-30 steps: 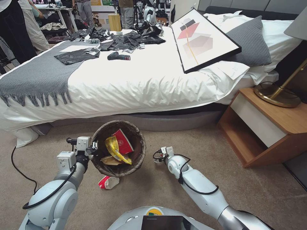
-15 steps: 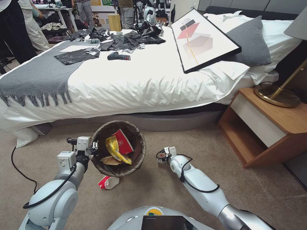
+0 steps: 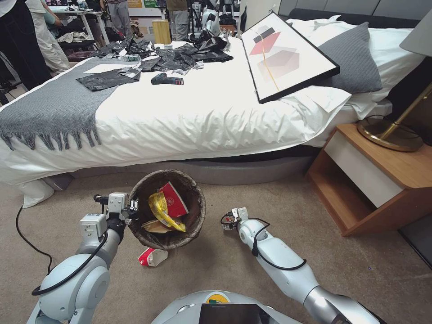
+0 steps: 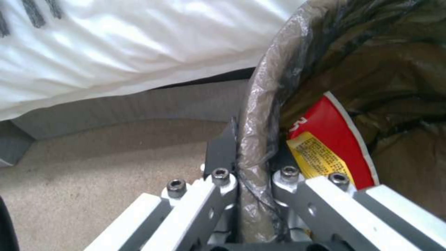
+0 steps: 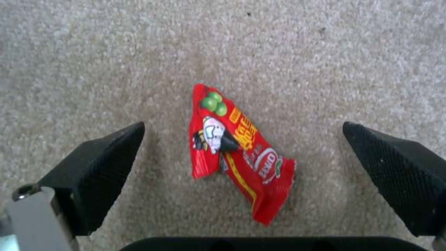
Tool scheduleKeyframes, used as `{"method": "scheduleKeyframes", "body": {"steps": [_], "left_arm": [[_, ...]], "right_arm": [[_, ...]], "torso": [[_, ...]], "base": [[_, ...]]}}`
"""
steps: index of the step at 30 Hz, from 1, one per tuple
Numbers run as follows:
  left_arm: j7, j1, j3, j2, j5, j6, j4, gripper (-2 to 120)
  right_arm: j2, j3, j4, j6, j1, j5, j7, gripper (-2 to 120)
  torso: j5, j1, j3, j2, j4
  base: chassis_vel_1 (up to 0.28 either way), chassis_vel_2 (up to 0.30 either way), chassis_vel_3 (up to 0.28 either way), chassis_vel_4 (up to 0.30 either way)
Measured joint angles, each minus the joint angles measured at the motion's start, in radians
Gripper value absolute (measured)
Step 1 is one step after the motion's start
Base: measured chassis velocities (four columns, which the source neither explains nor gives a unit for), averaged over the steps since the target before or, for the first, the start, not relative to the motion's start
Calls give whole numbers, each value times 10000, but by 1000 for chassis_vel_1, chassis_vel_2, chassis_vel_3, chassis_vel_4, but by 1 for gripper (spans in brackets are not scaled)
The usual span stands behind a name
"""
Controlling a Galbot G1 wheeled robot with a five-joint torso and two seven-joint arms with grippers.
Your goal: Pick up the trash bin, then pick up the garbage from the floor and place it into the trash bin.
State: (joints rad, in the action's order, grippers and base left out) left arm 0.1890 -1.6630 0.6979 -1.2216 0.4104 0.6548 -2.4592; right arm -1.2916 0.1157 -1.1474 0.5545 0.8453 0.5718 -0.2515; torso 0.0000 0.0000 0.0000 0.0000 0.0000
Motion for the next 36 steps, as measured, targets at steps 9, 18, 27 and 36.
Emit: {"method": "scheduleKeyframes", "body": {"steps": [9, 18, 27, 36], "left_arm": [[4, -12, 14, -10, -1, 0, -17, 3], [11, -14, 22, 13, -1, 0, -22, 3], [14, -14, 7, 2, 0, 0, -28, 3], [18, -16, 29, 20, 5, -4, -31, 3]], "right_arm": [[-79, 30, 225, -15, -49, -121, -61, 100], [-49, 20, 77, -64, 99, -123, -132, 85], [8, -36, -286, -108, 459, -89, -181, 48], [-34, -90, -288, -112, 548, -80, -205, 22]], "torso": [[0, 0, 0, 0, 0], [0, 0, 0, 0, 0], [-1, -1, -1, 1, 1], [2, -1, -1, 1, 2]], "base": [[0, 0, 0, 0], [0, 0, 0, 0], [0, 0, 0, 0], [0, 0, 0, 0]]}}
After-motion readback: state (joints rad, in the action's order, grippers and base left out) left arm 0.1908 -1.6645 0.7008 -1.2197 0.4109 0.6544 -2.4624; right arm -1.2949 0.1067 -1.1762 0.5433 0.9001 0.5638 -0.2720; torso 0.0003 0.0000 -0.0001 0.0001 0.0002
